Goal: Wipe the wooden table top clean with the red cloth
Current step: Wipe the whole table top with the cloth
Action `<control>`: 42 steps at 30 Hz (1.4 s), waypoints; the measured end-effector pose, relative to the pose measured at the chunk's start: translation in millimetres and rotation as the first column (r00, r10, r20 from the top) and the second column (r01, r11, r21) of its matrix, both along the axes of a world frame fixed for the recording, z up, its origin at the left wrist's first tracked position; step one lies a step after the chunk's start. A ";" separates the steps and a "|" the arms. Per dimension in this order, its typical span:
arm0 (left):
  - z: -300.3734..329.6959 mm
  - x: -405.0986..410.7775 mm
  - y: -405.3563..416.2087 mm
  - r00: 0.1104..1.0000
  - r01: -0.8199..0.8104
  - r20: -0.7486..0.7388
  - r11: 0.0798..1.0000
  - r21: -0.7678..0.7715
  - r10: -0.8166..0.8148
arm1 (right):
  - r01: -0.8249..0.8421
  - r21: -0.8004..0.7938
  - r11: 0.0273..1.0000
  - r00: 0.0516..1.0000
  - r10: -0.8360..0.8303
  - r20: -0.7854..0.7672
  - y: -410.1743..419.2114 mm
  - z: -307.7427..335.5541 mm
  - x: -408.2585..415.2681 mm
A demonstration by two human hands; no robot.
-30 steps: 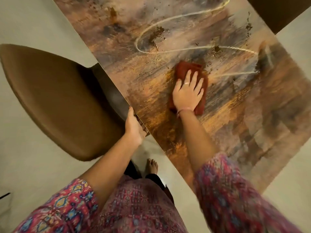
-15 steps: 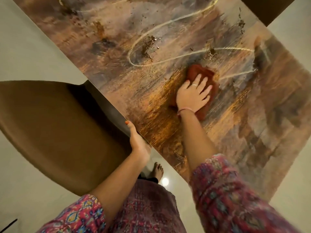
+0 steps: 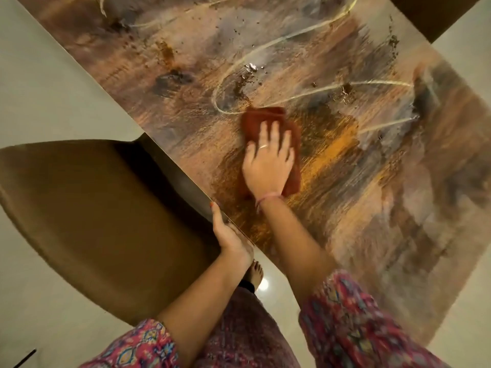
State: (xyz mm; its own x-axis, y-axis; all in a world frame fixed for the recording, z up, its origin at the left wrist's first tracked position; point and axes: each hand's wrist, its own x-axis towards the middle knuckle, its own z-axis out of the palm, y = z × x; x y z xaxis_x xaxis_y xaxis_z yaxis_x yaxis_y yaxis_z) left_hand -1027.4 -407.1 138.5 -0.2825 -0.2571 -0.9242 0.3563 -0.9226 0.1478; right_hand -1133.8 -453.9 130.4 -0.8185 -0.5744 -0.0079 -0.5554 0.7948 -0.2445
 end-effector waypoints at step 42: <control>14.0 -109.9 7.9 0.306 0.610 0.934 -0.715 -0.342 -0.186 | -0.327 0.048 0.944 0.944 0.323 0.067 248.1 5.6 -131.0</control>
State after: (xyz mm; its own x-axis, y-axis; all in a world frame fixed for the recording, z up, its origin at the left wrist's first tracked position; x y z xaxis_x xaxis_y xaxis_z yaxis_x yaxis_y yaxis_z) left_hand -1137.2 -399.2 152.6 -0.9189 -0.3865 -0.0787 -0.3456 0.6929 0.6328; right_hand -1264.8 -205.8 136.0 -0.5845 -0.8063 -0.0903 -0.7722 0.5870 -0.2430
